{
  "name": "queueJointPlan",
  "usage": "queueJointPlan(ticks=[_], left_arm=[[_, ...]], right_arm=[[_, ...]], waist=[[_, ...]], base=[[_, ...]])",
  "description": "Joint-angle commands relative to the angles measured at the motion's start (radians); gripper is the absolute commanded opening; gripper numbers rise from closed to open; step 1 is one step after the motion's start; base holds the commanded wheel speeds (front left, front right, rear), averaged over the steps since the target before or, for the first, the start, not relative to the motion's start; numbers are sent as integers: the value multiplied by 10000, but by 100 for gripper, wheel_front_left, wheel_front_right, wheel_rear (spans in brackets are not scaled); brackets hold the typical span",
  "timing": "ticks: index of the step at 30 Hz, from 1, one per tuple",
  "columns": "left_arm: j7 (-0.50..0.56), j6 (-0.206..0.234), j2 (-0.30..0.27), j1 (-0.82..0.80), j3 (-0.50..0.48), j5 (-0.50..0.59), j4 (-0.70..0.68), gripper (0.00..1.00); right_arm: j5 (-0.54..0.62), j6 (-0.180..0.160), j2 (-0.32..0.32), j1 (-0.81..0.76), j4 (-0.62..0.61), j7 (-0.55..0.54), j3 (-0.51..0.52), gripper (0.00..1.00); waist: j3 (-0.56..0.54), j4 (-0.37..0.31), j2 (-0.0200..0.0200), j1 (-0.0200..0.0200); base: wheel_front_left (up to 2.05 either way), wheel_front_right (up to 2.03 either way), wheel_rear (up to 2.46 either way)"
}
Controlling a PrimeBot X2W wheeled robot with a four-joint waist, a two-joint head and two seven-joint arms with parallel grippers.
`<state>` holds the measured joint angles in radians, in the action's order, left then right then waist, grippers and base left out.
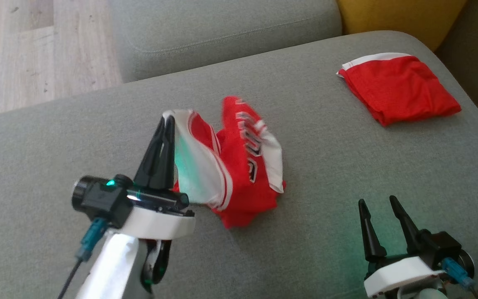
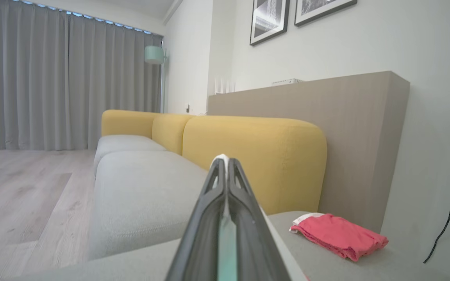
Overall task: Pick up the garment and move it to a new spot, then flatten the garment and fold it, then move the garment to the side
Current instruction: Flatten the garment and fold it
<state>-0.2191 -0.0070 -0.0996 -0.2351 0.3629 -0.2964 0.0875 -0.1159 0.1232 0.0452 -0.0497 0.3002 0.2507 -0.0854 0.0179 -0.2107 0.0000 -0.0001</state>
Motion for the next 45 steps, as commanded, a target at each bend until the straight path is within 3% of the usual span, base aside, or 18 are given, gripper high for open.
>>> queueJointPlan(ticks=[1,7,17,24,28,33,37,38,39,45], left_arm=[[41,103,-232,-257,-404,99,-614,0],[248,237,-790,-393,-981,7,-1319,0],[316,-184,-2423,-2228,-2240,-37,-667,0],[161,-717,-3719,-3813,-2742,-49,1943,0],[-131,-666,-4158,-4605,-3038,64,3132,0],[-349,-435,-4283,-5224,-3263,206,4295,0],[-391,-516,-4076,-5356,-3144,189,5173,44],[-396,-531,-4001,-5367,-3115,173,5343,61],[-401,-541,-3931,-5368,-3118,130,5509,100],[-420,-533,-3469,-5119,-3223,-153,5890,100]], right_arm=[[-106,75,51,301,-266,111,-234,100],[-131,75,51,349,-258,111,-248,100],[-92,75,51,536,-238,111,-372,100],[-223,75,51,802,-229,111,-663,100],[-320,75,51,963,-244,111,-698,100],[-429,75,51,1074,-273,111,-758,100],[-494,75,51,1183,-316,111,-705,100],[-475,75,51,1205,-324,111,-690,100],[-461,75,51,1236,-337,111,-694,100],[-403,75,51,1297,-612,111,-496,100]], waist=[[4,-53,0,1],[29,-218,0,1],[113,-726,0,1],[669,-1449,0,1],[1162,-1727,0,1],[1665,-1855,0,1],[1864,-1794,0,1],[1891,-1748,0,1],[1904,-1708,0,1],[1794,-1331,0,1]], base=[[0,0,0],[0,0,0],[0,0,0],[0,0,0],[0,0,0],[0,0,0],[0,0,0],[0,0,0],[0,0,0],[0,0,0]])
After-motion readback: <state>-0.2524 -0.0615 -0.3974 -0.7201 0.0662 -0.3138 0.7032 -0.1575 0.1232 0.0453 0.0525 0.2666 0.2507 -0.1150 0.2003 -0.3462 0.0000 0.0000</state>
